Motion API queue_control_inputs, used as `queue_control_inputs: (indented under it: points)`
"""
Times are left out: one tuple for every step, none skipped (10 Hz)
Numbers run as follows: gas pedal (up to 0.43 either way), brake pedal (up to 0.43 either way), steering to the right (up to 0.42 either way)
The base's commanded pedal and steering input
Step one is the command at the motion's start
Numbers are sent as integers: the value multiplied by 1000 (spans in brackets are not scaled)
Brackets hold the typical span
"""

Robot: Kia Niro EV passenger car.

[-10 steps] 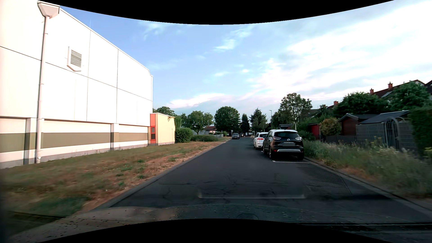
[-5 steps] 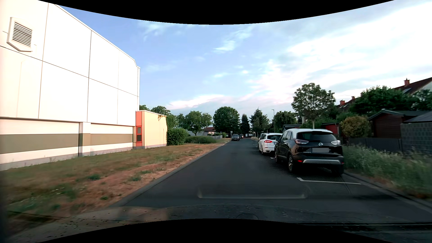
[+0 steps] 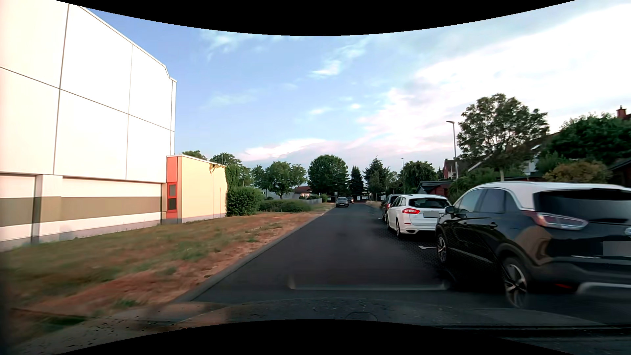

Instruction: Follow the waypoints while adhering to traffic rules and regulations

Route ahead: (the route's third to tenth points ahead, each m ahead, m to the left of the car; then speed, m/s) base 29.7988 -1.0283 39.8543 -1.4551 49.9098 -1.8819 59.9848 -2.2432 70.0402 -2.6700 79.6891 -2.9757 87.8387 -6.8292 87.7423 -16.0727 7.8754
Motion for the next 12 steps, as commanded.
queue_control_inputs:
  points:
    - [39, 0, 8]
    - [39, 0, 9]
    - [39, 0, 10]
    - [39, 0, 12]
    - [39, 0, 14]
    - [39, 0, 17]
    - [39, 0, 19]
    - [39, 0, 23]
    - [39, 0, 25]
    - [39, 0, 26]
    - [39, 0, 27]
    - [39, 0, 27]
